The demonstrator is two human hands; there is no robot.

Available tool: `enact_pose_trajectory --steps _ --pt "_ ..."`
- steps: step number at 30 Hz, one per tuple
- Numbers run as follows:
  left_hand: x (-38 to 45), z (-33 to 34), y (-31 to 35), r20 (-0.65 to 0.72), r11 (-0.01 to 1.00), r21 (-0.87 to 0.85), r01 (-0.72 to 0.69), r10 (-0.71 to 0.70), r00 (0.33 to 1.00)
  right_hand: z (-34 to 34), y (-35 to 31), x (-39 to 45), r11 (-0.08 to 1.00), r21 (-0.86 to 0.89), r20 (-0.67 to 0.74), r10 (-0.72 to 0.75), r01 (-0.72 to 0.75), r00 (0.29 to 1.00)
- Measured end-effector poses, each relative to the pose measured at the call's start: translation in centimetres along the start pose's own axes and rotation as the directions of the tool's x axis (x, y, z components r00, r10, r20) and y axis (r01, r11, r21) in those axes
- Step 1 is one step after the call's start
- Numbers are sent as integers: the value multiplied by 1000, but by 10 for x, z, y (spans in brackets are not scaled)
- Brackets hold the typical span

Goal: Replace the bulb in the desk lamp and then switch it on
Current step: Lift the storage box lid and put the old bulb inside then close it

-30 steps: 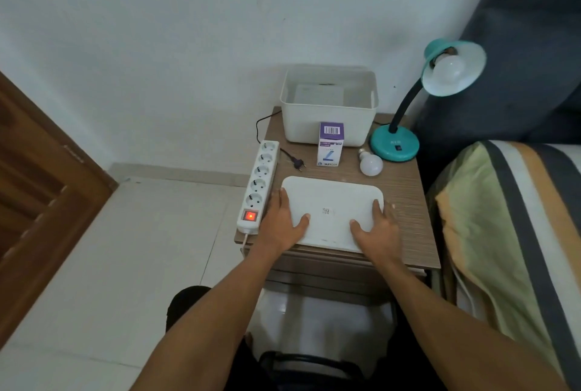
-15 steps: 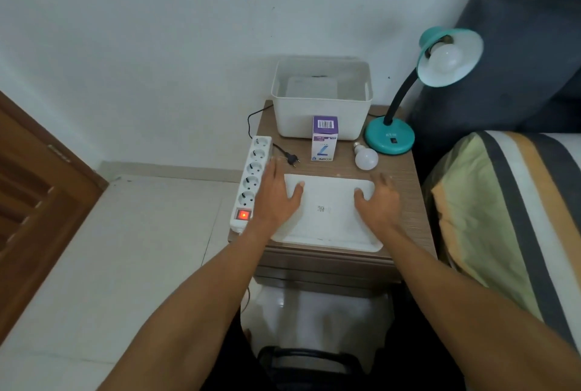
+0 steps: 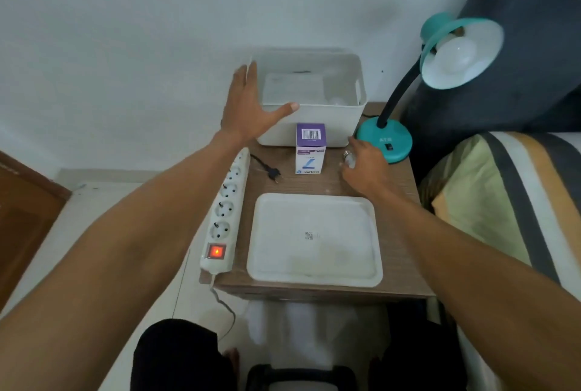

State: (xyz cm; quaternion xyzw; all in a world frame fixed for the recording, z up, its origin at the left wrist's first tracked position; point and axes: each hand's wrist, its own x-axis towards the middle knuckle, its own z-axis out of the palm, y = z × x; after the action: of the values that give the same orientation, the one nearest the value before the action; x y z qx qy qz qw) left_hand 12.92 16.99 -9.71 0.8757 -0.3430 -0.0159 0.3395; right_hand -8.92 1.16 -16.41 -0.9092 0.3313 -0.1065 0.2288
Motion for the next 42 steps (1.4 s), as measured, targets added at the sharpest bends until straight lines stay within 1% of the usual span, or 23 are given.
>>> enact_pose_trajectory --steps 2,3,6,8,10,12,14,17,22,26,28,30,32,34,38,39,42 --pt "10 2 -4 20 1000 -27 6 -6 1000 6 5 3 999 -34 53 1 1 999" --pt "13 4 -7 17 998 -58 -13 14 1000 8 8 5 999 -49 61 2 1 998" --pt "19 6 -13 -47 987 -146 -63 56 997 14 12 9 996 -89 57 -3 8 998" --pt "19 9 -13 -91 978 -199 -60 42 995 18 14 11 995 -102 32 -22 25 999" --pt "18 12 -13 -102 968 -249 -27 2 995 20 16 11 996 -85 12 -26 27 1000" --pt "17 12 -12 -72 964 -264 27 -48 996 19 14 8 999 -41 3 -1 1 1000" --pt "17 12 -12 -31 962 -262 80 -91 995 13 12 5 999 33 -40 11 -9 999" --pt "20 13 -14 0 963 -242 116 -119 993 -2 2 -2 990 106 -162 -70 88 984" --pt "18 11 -12 -4 964 -243 105 -110 994 -37 -27 7 965 163 -310 -146 204 939" --pt "19 11 -13 -30 967 -232 104 -114 993 -61 -59 30 912 164 -418 -282 377 864" --pt "18 10 -12 -54 967 -247 57 -72 996 -66 -74 46 900 154 -439 -306 407 845" --pt "16 9 -9 -74 965 -262 16 -37 997 -66 -86 65 903 188 -394 -291 387 872" --pt "15 8 -6 -86 964 -266 1 -25 996 -62 -94 81 909 280 -321 -214 308 923" --pt "17 8 -7 -84 964 -267 -1 -22 996 -58 -100 97 903 367 -255 -131 222 958" --pt "17 10 -9 -94 966 -257 -1 -24 995 -42 -102 120 903 405 -93 -114 142 989" --pt "17 10 -9 -100 967 -255 0 -26 995 -37 -101 124 913 383 -66 -122 138 990" --pt "16 12 -10 -101 967 -253 5 -31 994 -28 -99 132 970 180 27 -170 162 985"
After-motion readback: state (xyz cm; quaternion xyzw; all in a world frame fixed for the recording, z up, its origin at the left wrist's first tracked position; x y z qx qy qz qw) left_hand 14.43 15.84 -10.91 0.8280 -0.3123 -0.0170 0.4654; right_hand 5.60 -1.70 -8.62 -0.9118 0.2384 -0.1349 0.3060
